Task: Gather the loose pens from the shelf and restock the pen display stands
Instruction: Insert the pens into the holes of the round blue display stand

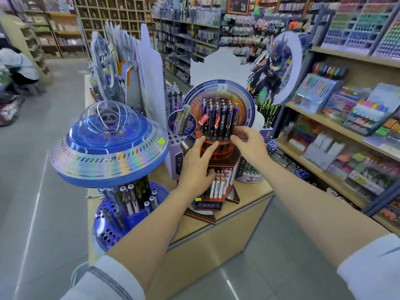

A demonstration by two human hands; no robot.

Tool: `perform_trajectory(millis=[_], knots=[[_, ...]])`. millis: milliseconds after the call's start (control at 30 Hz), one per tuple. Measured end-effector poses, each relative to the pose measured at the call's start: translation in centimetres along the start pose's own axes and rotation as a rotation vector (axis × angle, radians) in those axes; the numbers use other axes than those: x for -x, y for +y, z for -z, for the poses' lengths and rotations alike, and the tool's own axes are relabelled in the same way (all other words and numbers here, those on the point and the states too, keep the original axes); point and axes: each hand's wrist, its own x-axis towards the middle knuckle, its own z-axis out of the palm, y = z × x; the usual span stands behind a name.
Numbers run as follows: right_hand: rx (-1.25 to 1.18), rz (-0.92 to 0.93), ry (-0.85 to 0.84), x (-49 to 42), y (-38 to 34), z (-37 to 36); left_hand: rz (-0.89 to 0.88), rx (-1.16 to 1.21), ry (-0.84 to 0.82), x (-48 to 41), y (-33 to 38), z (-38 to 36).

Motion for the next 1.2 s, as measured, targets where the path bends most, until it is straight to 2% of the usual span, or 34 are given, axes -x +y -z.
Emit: perform_trajectory(millis=[167, 333, 400, 500, 767, 867, 967, 1067, 1200], knots=[[-0.067, 0.015, -0.113, 1.4, 1.0, -0.8, -0.002, -0.021, -0.027, 0.3, 0.2, -0.2], [-0.165, 0.084, 0.170, 4.9, 0.5, -2.4, 0.086, -0.038, 0.057, 5.1, 0.4, -0.2], [-0.225, 0.171, 0.169, 7.1, -0.6, -3.4, 0.121, -0.044, 0.118, 8.1, -0.3, 0.0], [-0.283, 0.217, -0.006, 10.6, -1.6, -6.3, 0.252, -0.065, 0.176, 13.5, -2.2, 0.6], [-0.148, 0.149, -0.455, 20.7, -1.7, -17.0, 0.568, -0.197, 0.233, 24.6, -9.5, 4.9], [-0.017, 0.145, -0.523, 22.6, -2.7, -20.5, 0.573, -0.235, 0.125, 26.0, -13.3, 6.6], [0.165, 0.099, -0.539, 24.0, -3.3, -23.9, 0.522, -0.196, -0.097, 26.5, -17.4, 7.9], [0.471, 0.023, -0.571, 25.2, -4.0, -26.6, 0.452, -0.186, -0.329, 26.4, -20.7, 8.8], [0.656, -0.008, -0.483, 26.2, -4.5, -27.2, 0.361, -0.117, -0.367, 26.0, -22.5, 9.8]])
